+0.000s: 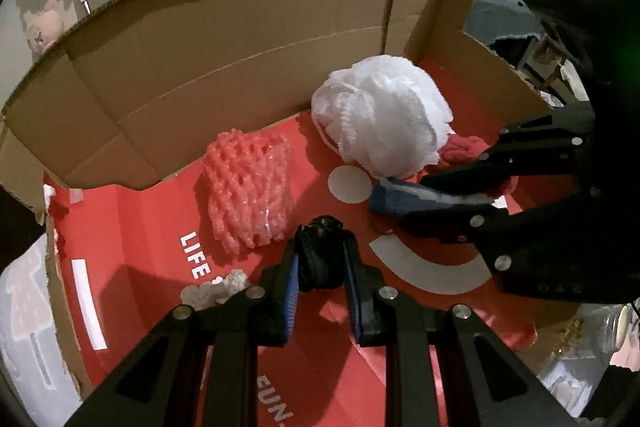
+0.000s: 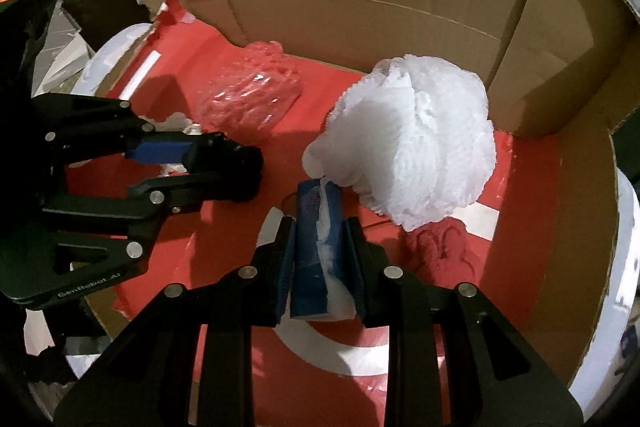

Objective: Organize soft objects
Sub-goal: 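Carry the black fuzzy item and blue packet into the cardboard box, then open both tools to release the items and lift out of the box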

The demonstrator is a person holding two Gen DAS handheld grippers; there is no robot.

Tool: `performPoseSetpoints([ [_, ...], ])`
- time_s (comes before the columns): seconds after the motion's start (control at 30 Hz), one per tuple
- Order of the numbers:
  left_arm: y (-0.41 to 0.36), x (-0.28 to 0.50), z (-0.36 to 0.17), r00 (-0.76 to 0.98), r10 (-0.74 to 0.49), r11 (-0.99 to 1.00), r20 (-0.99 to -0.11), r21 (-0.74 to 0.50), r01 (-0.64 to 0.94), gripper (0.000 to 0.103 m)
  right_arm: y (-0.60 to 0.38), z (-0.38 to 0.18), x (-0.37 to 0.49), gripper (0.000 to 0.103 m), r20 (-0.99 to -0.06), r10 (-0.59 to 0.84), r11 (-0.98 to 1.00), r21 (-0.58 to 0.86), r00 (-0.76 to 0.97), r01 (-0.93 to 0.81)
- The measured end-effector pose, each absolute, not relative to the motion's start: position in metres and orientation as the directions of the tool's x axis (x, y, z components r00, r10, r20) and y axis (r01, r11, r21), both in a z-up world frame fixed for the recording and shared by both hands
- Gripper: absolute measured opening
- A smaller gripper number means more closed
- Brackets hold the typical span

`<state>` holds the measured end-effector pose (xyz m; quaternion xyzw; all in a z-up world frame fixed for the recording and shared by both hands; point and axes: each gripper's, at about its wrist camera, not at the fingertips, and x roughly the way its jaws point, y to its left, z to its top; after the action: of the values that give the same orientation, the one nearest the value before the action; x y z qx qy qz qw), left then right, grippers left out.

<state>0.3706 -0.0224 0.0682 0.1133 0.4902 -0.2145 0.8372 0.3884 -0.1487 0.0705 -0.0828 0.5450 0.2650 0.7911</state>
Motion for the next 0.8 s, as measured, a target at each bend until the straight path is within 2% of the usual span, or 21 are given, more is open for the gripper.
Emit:
performPoseSetpoints([
  [0.57,-0.0173,0.3749,0.0629,0.435,-0.27,0.884,-0.859,-0.043,0.465,0.026,-0.1425,0.0642,0.3959,0.024,-0.926,0.273,0.859,0.113,0.26,-0.5],
  [0.8,-0.0223,0.3741,0.0598,0.436,-0.268,0.883,-0.859,-0.039,0.467,0.03,-0.1443,0.065,0.3976,0.025,-0.927,0.273,0.859,0.115,0.257,-0.498],
])
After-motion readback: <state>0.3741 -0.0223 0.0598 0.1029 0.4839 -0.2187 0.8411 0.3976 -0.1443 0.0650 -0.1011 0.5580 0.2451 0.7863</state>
